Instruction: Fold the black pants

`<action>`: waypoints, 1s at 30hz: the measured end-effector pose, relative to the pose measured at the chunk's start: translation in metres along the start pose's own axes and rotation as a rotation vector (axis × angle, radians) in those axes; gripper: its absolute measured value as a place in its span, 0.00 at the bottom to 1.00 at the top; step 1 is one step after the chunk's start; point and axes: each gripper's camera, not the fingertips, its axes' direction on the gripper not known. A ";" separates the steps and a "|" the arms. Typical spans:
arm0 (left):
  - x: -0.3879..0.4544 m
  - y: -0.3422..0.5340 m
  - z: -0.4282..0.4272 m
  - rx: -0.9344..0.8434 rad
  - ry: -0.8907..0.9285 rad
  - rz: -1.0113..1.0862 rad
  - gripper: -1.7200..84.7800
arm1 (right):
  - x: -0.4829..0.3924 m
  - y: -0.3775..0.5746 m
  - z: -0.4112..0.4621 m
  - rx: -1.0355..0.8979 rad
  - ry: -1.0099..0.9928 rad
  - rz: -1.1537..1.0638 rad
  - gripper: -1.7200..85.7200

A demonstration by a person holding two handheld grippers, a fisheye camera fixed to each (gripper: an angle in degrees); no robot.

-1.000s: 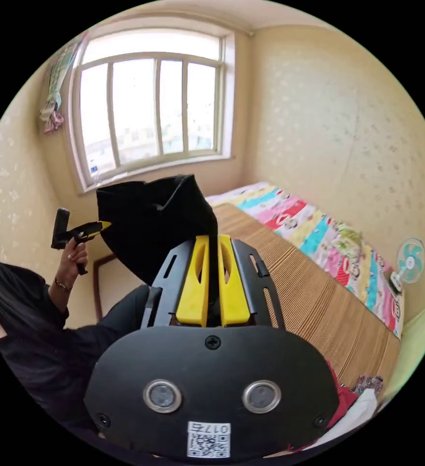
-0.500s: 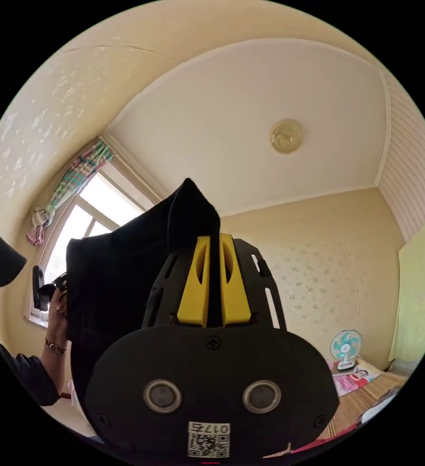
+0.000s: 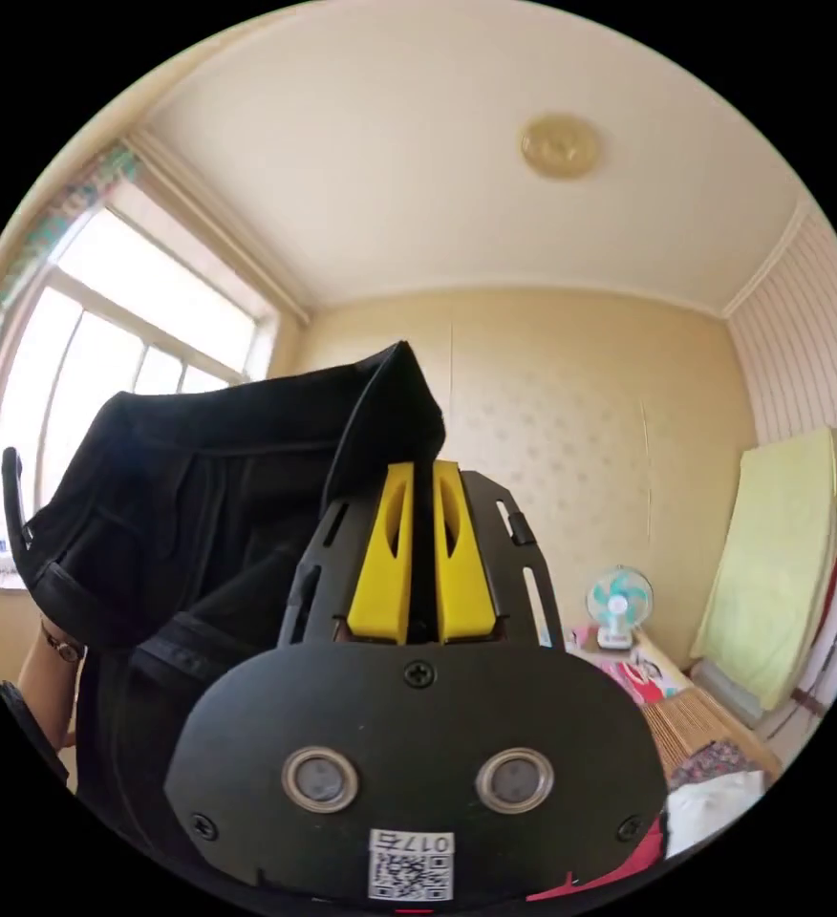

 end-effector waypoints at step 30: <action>-0.231 0.588 0.037 -1.395 -0.221 -0.100 0.16 | 0.073 0.485 0.005 -1.213 -0.053 0.529 0.13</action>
